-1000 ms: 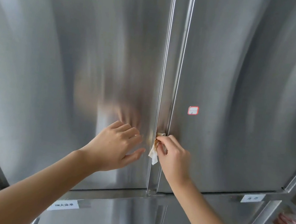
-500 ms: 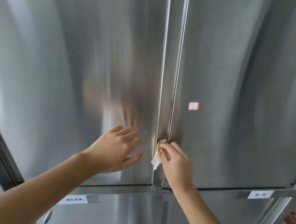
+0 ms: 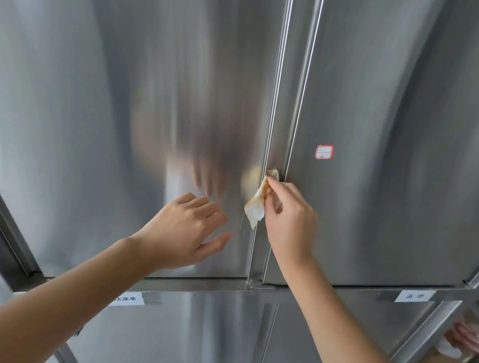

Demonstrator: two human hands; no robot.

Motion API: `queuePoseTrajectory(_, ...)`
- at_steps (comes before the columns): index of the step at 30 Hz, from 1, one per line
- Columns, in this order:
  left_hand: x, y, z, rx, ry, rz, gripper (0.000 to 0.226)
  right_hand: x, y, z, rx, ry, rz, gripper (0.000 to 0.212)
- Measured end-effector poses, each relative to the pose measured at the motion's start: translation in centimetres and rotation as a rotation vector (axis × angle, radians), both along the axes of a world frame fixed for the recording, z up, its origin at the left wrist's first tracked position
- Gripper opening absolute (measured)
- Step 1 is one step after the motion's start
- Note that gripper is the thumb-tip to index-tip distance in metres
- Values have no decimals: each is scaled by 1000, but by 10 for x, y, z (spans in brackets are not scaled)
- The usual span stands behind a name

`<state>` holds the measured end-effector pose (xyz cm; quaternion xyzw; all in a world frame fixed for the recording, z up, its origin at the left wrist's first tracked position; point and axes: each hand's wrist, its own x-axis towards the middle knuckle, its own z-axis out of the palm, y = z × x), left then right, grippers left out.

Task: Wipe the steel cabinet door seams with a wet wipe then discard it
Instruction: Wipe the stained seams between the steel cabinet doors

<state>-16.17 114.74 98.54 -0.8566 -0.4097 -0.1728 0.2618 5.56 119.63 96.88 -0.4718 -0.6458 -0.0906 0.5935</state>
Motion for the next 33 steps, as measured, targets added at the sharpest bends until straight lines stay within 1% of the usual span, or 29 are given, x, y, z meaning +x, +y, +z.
queuePoseTrajectory(4, 0, 1, -11, -36, -12, 8, 52, 1, -5, -48, -99, 3, 9, 32)
queuePoseTrajectory(7, 3, 0, -22, -51, -30, -2, 48, 1, -8, -85, -178, 4, -9, 33)
queuePoseTrajectory(13, 5, 0, -45, -102, -36, -11, 44, 0, -15, -138, -338, 8, -45, 26)
queuePoseTrajectory(17, 3, -2, -58, -113, -21, -11, 40, 0, -19, -177, -504, -29, -55, 25)
queuePoseTrajectory(19, 4, -4, -61, -123, -12, -15, 40, -3, -23, -191, -576, -20, -54, 25)
queuePoseTrajectory(23, 4, -5, -60, -128, -3, -25, 42, -7, -23, -195, -638, -16, -36, 21)
queuePoseTrajectory(25, 4, -2, -55, -122, -7, -25, 42, -5, -23, -191, -622, -1, -9, 21)
queuePoseTrajectory(28, 5, 1, -46, -109, -22, -24, 44, -2, -24, -167, -483, 77, -3, 24)
queuePoseTrajectory(33, 7, 7, -29, -67, -25, -59, 45, 1, -15, -88, -198, 203, 54, 27)
